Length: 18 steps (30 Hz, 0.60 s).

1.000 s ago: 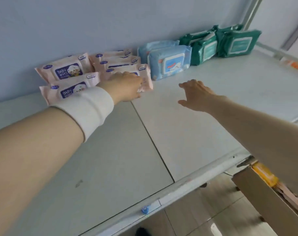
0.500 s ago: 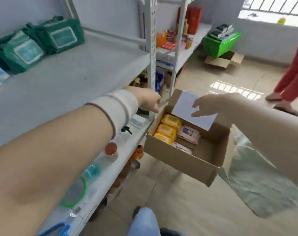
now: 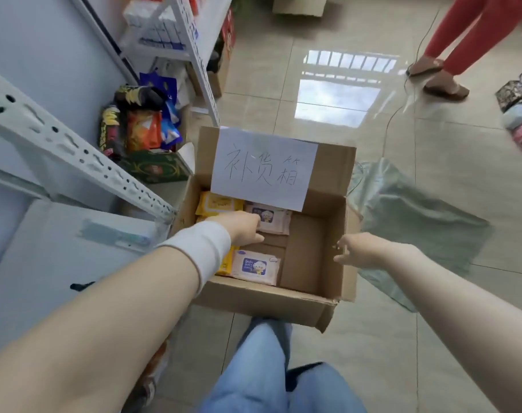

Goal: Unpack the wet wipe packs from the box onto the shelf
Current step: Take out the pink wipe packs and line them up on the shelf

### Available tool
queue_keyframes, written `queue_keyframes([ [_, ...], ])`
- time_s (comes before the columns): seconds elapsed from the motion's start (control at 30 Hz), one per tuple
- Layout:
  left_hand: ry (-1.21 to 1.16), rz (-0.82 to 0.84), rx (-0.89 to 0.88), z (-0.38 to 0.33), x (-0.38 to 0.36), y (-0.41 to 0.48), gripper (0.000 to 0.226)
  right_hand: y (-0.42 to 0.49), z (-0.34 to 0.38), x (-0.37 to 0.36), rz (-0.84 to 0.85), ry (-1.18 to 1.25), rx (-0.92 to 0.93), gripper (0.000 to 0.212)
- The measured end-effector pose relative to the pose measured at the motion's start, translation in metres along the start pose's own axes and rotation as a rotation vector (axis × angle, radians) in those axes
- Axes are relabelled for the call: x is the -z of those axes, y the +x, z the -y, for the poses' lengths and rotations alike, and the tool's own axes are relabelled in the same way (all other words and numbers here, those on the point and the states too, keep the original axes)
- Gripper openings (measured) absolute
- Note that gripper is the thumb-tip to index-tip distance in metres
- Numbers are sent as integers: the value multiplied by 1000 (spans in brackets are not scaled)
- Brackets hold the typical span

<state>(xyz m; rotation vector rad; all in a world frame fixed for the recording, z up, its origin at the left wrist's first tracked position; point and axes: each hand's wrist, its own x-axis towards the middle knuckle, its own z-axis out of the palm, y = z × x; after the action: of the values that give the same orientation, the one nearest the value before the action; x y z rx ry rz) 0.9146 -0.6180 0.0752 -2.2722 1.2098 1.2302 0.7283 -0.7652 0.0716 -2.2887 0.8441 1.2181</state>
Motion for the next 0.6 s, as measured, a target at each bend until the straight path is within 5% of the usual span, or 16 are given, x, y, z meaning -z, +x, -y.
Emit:
queue_keyframes([
  [0.17,-193,139,95,11,-47,112,54,100,6,-57,177,213,50,60],
  [0.4,-112,231,129,36,-147,244,54,262,25,-126,196,539,41,64],
  [0.47,-98,116,147,51,-160,258,43,294,33,-142,193,562,56,64],
  [0.6,-468,-340,376,105,-151,252,27,319,64,-148,113,736,93,58],
])
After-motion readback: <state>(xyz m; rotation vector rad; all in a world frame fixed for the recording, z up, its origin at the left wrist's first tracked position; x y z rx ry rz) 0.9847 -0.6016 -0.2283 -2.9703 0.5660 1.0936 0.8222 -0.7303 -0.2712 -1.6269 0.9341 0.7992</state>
